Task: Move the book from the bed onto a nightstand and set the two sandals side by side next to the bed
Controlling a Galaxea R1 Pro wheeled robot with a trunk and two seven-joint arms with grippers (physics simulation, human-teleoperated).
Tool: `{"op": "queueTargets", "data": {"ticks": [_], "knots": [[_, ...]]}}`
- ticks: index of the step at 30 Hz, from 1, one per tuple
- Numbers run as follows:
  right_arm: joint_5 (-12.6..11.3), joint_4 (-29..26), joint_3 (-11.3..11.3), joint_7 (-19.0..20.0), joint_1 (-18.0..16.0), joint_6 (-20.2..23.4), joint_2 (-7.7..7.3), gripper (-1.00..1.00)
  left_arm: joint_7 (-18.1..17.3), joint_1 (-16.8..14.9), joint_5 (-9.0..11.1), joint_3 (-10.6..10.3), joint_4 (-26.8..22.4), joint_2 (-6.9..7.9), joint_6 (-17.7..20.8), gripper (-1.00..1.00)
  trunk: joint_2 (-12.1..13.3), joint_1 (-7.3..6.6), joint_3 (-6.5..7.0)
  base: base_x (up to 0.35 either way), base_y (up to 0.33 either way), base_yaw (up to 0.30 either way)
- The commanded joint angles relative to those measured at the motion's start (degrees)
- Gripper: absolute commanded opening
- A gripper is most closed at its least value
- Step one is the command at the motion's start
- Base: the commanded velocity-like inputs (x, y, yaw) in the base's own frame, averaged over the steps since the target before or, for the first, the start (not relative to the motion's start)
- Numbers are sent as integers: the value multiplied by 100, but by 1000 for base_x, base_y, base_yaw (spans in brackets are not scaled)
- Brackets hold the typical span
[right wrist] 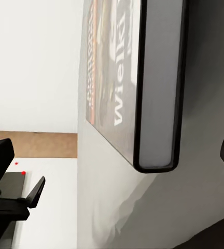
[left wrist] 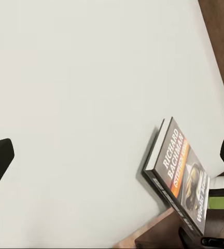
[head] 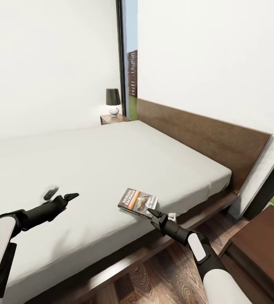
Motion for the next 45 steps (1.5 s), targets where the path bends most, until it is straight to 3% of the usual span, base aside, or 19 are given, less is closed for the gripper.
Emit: {"op": "queueTargets", "data": {"ticks": [1,10,27,28,34,39,45], "knots": [[1,-3,-30,11,-4,34,6,100,58,-4,55,-42,0,2,18,100,-2,-1,-5,0,0,19],[-1,-3,-30,12,-6,27,6,100,94,-4,4,-211,25,0,4,100,-2,-1,-4,79,0,8],[-1,-1,-30,21,-1,32,6,100,95,-3,-17,-243,50,8,-1,100,-2,-1,-4,30,0,1],[-1,-1,-30,21,-1,31,6,-100,95,-3,-17,-244,50,8,0,100,-2,-1,-4,2,0,0],[-2,-9,-19,27,-1,31,6,-100,95,-3,-17,-244,51,8,1,100,-2,-1,-4,1,0,0],[2,-85,-4,333,5,30,-1,-100,94,-3,-15,-244,56,8,2,100,-2,-1,-4,0,0,0],[37,-146,45,1213,13,25,-2,-100,94,-3,-11,-244,72,8,2,100,-2,-1,-4,0,0,0]]}}
